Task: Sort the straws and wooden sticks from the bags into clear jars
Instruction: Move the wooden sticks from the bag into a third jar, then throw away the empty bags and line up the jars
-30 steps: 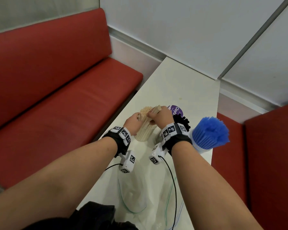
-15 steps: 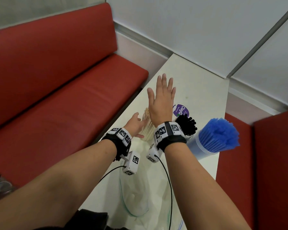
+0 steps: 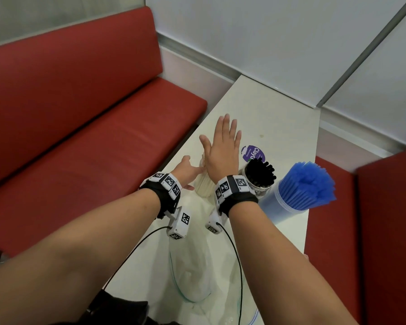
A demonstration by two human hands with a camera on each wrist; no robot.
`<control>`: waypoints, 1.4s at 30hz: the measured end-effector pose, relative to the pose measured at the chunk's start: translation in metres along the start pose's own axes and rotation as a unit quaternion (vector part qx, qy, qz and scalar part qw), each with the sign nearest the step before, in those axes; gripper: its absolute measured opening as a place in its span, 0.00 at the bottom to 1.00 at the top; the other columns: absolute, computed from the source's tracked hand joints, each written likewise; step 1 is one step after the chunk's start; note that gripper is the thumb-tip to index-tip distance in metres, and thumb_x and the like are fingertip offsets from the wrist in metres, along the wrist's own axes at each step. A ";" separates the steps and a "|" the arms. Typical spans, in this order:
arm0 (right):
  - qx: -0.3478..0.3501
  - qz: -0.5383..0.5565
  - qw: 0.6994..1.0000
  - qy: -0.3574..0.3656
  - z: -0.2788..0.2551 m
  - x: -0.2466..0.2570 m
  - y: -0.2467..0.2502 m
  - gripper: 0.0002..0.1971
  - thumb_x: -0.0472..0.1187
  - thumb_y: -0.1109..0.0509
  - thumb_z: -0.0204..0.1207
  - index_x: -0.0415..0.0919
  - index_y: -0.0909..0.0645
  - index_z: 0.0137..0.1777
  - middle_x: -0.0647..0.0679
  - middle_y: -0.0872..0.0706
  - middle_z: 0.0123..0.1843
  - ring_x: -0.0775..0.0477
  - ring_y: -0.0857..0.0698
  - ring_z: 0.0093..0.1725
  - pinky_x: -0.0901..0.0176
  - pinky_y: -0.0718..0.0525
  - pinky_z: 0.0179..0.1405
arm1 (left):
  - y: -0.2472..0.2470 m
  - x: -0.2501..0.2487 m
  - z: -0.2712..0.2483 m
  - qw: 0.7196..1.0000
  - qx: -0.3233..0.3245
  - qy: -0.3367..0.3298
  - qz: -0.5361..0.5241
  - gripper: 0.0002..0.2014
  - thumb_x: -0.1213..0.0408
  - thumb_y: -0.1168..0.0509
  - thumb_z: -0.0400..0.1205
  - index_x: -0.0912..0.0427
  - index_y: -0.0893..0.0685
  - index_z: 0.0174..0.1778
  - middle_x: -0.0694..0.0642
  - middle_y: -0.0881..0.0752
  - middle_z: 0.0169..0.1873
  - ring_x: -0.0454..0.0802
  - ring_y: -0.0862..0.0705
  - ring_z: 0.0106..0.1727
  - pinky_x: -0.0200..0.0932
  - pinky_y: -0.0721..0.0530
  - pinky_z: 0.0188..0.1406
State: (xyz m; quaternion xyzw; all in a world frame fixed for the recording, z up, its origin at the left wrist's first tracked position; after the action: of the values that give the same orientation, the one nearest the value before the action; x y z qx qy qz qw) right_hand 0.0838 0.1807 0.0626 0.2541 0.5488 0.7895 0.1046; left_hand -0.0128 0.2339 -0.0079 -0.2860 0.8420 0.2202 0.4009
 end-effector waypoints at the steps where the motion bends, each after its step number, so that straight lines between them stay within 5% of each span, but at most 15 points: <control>1: -0.020 -0.002 1.000 -0.010 -0.001 0.001 0.003 0.37 0.58 0.52 0.90 0.35 0.55 0.90 0.38 0.56 0.91 0.37 0.60 0.90 0.42 0.64 0.88 | 0.000 -0.001 0.000 1.000 -0.003 -0.003 0.011 0.42 0.52 0.31 0.81 0.52 0.49 0.86 0.57 0.25 0.62 0.57 0.22 0.64 0.54 0.10 0.48; 4: 0.016 -0.002 0.997 -0.081 -0.017 -0.004 -0.010 0.37 0.57 0.51 0.90 0.35 0.58 0.90 0.35 0.59 0.90 0.35 0.62 0.89 0.40 0.62 0.88 | 0.001 -0.003 0.002 0.998 -0.018 -0.019 0.063 0.40 0.51 0.32 0.81 0.51 0.47 0.85 0.59 0.29 0.74 0.59 0.23 0.68 0.55 0.10 0.48; 8: 0.183 -0.007 0.979 -0.089 -0.042 -0.016 -0.036 0.39 0.60 0.53 0.90 0.34 0.60 0.89 0.40 0.59 0.91 0.40 0.62 0.90 0.40 0.58 0.88 | 0.008 -0.002 -0.002 0.985 -0.036 -0.037 0.164 0.34 0.62 0.36 0.82 0.52 0.43 0.84 0.61 0.23 0.68 0.60 0.19 0.62 0.59 0.10 0.48; 11: 0.079 0.054 0.993 -0.076 -0.036 -0.016 -0.016 0.35 0.55 0.51 0.91 0.35 0.54 0.89 0.39 0.51 0.91 0.39 0.57 0.90 0.42 0.58 0.88 | 0.015 0.008 -0.011 0.973 -0.046 -0.021 0.225 0.25 0.64 0.38 0.84 0.55 0.32 0.79 0.63 0.20 0.66 0.62 0.18 0.62 0.59 0.10 0.51; 13: -0.016 0.135 0.989 -0.061 -0.039 -0.017 0.001 0.28 0.48 0.47 0.91 0.38 0.41 0.87 0.39 0.36 0.86 0.39 0.42 0.87 0.45 0.43 0.86 | 0.021 0.020 -0.018 0.960 -0.051 0.005 0.276 0.14 0.66 0.40 0.86 0.64 0.23 0.67 0.64 0.18 0.66 0.63 0.18 0.64 0.56 0.13 0.58; 16: -0.042 0.182 0.978 -0.097 -0.062 -0.023 0.008 0.17 0.42 0.43 0.87 0.43 0.19 0.70 0.42 0.14 0.63 0.40 0.16 0.62 0.48 0.18 0.61 | 0.021 0.052 -0.030 0.939 -0.020 0.061 0.337 0.17 0.63 0.43 0.88 0.71 0.18 0.65 0.67 0.15 0.62 0.63 0.14 0.61 0.52 0.15 0.60; 18: 0.053 0.191 0.961 -0.190 -0.087 -0.031 -0.007 0.14 0.39 0.43 0.85 0.40 0.17 0.61 0.39 0.11 0.54 0.37 0.13 0.52 0.48 0.15 0.50 | 0.015 0.081 -0.044 0.940 0.042 0.110 0.319 0.22 0.54 0.42 0.88 0.71 0.17 0.64 0.67 0.13 0.59 0.63 0.12 0.52 0.54 0.13 0.58; 21: 0.341 0.056 0.900 -0.265 -0.145 -0.041 -0.042 0.15 0.34 0.43 0.87 0.31 0.18 0.66 0.34 0.14 0.66 0.33 0.16 0.66 0.51 0.19 0.55 | -0.001 0.119 -0.068 0.935 0.128 0.185 0.276 0.28 0.45 0.37 0.84 0.70 0.18 0.63 0.67 0.15 0.60 0.64 0.12 0.57 0.60 0.15 0.62; 23: 0.453 0.039 0.847 -0.275 -0.185 -0.044 -0.055 0.18 0.37 0.39 0.87 0.29 0.20 0.71 0.35 0.16 0.69 0.36 0.17 0.69 0.56 0.20 0.57 | -0.010 0.131 -0.076 0.948 0.143 0.182 0.217 0.21 0.54 0.33 0.85 0.72 0.18 0.60 0.66 0.15 0.52 0.62 0.12 0.52 0.60 0.15 0.61; 25: 0.492 0.082 0.810 -0.308 -0.212 -0.047 -0.061 0.18 0.44 0.32 0.84 0.32 0.17 0.67 0.36 0.14 0.61 0.41 0.16 0.57 0.60 0.19 0.48 | -0.018 0.134 -0.079 0.965 0.145 0.155 0.157 0.10 0.69 0.35 0.84 0.74 0.17 0.56 0.66 0.18 0.39 0.60 0.16 0.39 0.59 0.14 0.58; 28: 0.444 0.163 0.798 -0.375 -0.221 -0.048 -0.057 0.12 0.45 0.25 0.79 0.36 0.17 0.51 0.39 0.15 0.46 0.41 0.16 0.44 0.53 0.17 0.52 | -0.019 0.116 -0.074 0.975 0.099 0.030 0.194 0.08 0.75 0.37 0.81 0.70 0.14 0.53 0.65 0.17 0.40 0.58 0.18 0.41 0.49 0.17 0.45; 32: 0.239 0.159 0.874 -0.393 -0.190 -0.053 -0.024 0.06 0.38 0.26 0.76 0.37 0.19 0.45 0.39 0.15 0.48 0.37 0.13 0.52 0.48 0.15 0.49 | -0.012 0.070 -0.074 0.931 -0.053 -0.125 0.340 0.11 0.75 0.40 0.77 0.54 0.23 0.35 0.59 0.14 0.44 0.60 0.16 0.45 0.43 0.23 0.37; 37: 0.158 0.135 0.887 -0.412 -0.167 -0.066 0.006 0.11 0.34 0.36 0.80 0.31 0.18 0.59 0.33 0.13 0.60 0.31 0.14 0.58 0.53 0.22 0.43 | -0.028 0.019 -0.088 0.842 -0.005 -0.112 0.527 0.18 0.42 0.35 0.76 0.53 0.23 0.34 0.50 0.18 0.33 0.52 0.18 0.37 0.39 0.27 0.31; 40: 0.094 0.158 0.902 -0.391 -0.159 -0.064 0.023 0.07 0.32 0.37 0.79 0.39 0.19 0.51 0.40 0.15 0.50 0.34 0.15 0.52 0.56 0.24 0.40 | -0.043 0.004 -0.091 0.911 0.135 -0.033 0.389 0.25 0.40 0.38 0.82 0.63 0.19 0.45 0.57 0.11 0.31 0.52 0.15 0.28 0.39 0.20 0.27; 42: 0.058 0.223 0.911 -0.343 -0.153 -0.051 0.030 0.06 0.32 0.37 0.78 0.44 0.26 0.45 0.46 0.18 0.42 0.38 0.18 0.46 0.56 0.26 0.33 | -0.056 -0.004 -0.101 0.957 0.222 0.010 0.186 0.21 0.51 0.36 0.83 0.68 0.22 0.59 0.66 0.11 0.44 0.58 0.11 0.39 0.44 0.12 0.32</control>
State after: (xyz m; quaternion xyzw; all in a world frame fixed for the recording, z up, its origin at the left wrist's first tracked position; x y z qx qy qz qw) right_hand 0.0515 0.0226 0.0345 0.6304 0.4528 0.6237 0.0926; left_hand -0.0290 0.1329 0.0461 -0.0301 0.9120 0.0958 0.3978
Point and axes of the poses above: each hand's wrist, its own z-axis towards the middle knuckle, its own y-axis out of the back of the hand, x = y × z, the point moved 3 cm from there along z, towards the middle knuckle
